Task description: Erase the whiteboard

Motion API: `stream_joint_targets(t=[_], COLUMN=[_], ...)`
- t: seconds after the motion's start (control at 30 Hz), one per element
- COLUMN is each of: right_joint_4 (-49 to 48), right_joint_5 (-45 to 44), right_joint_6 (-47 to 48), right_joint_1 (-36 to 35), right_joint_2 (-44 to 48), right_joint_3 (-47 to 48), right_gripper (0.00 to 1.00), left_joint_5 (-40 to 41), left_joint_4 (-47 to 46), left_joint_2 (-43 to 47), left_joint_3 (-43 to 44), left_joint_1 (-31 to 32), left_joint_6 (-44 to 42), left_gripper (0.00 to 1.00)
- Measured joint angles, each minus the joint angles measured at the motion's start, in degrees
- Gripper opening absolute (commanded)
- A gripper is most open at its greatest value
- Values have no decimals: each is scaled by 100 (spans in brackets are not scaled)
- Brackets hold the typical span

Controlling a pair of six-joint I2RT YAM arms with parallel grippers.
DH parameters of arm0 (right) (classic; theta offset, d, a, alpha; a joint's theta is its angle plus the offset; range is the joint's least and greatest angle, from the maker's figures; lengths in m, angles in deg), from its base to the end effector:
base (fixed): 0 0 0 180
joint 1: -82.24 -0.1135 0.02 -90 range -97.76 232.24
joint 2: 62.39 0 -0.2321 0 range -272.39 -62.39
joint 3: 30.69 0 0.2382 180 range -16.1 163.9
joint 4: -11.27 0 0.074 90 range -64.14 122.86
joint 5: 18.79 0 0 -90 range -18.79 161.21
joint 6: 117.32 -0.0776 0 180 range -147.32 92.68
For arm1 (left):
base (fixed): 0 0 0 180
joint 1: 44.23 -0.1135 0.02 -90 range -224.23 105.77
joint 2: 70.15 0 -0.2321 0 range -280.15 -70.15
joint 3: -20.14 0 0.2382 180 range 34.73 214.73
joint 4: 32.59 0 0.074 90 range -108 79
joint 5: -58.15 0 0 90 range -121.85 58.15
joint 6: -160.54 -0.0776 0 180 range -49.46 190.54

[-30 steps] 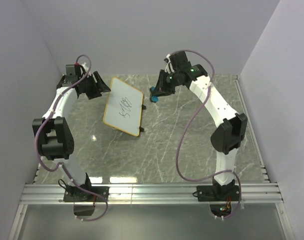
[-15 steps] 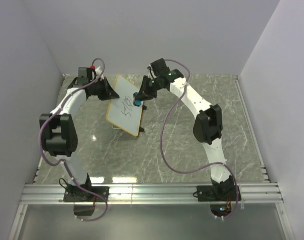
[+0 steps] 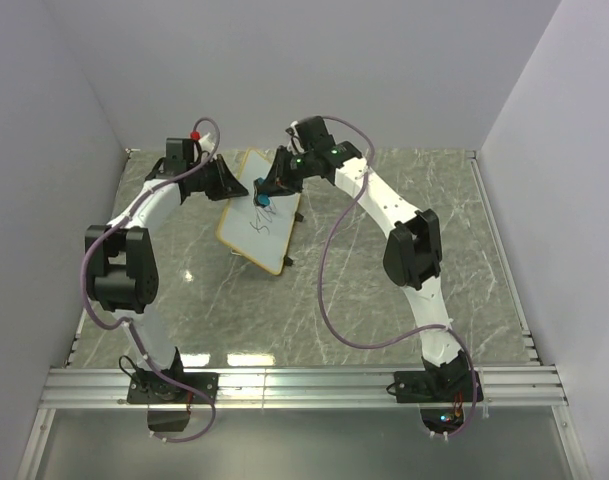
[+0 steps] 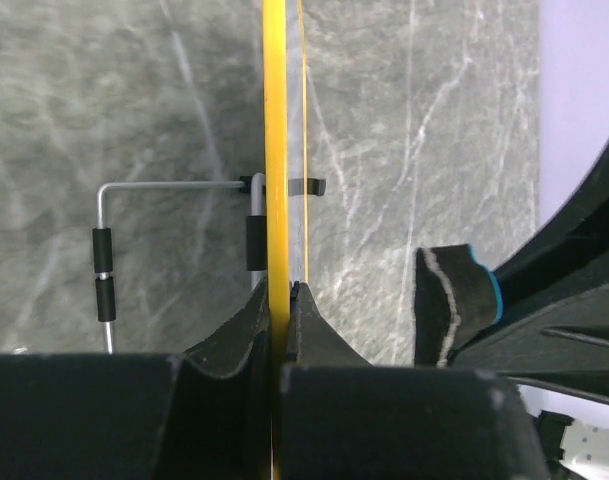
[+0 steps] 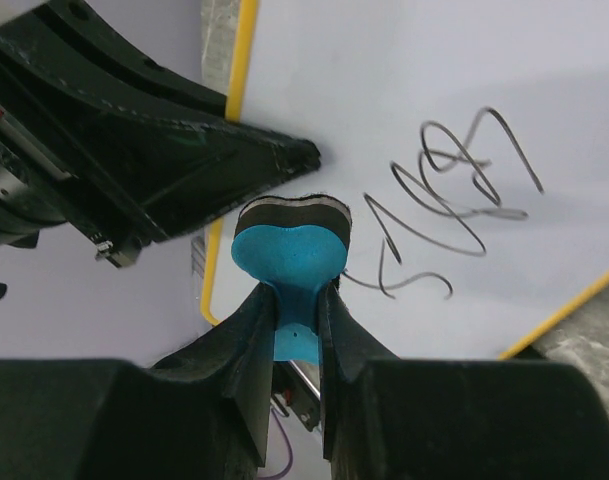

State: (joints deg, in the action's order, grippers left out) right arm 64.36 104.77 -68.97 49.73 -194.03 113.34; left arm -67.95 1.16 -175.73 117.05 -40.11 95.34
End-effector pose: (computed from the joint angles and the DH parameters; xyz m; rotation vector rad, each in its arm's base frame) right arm 0.4087 0.3113 0.2476 -0.1448 2.5051 1.2857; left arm 0.4144 -0.0757 0.2090 -0.0881 2.3308 -0.9827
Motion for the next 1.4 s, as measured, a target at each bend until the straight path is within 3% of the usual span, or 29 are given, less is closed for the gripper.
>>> stream_joint_targets(t=[0.27, 0.5, 1.03, 1.23, 1.4], right_joint_4=[-20, 85, -470, -415, -122], right_joint_5=[-151, -566, -1189, -1300, -1200], right_joint_6=[33, 297, 616, 852, 1067], right_joint_1=[-155, -308, -199, -356, -767], right_joint_2=[-22, -7, 1137, 1185, 1117], right_joint_3=[-111, -575, -3582, -3519, -2820], right_gripper=[0, 0, 0, 0, 0], left_joint_5=[-232, -201, -118, -85, -61], left_joint_4=[-767, -761, -706, -713, -737], left_joint_2=[52, 46, 111, 214, 264], left_joint_3=[-669, -671, -695, -804, -874], left_joint_1=[295, 299, 306, 313, 313], left_joint_6=[636, 717, 713, 688, 684], left_gripper=[0, 0, 0, 0, 0])
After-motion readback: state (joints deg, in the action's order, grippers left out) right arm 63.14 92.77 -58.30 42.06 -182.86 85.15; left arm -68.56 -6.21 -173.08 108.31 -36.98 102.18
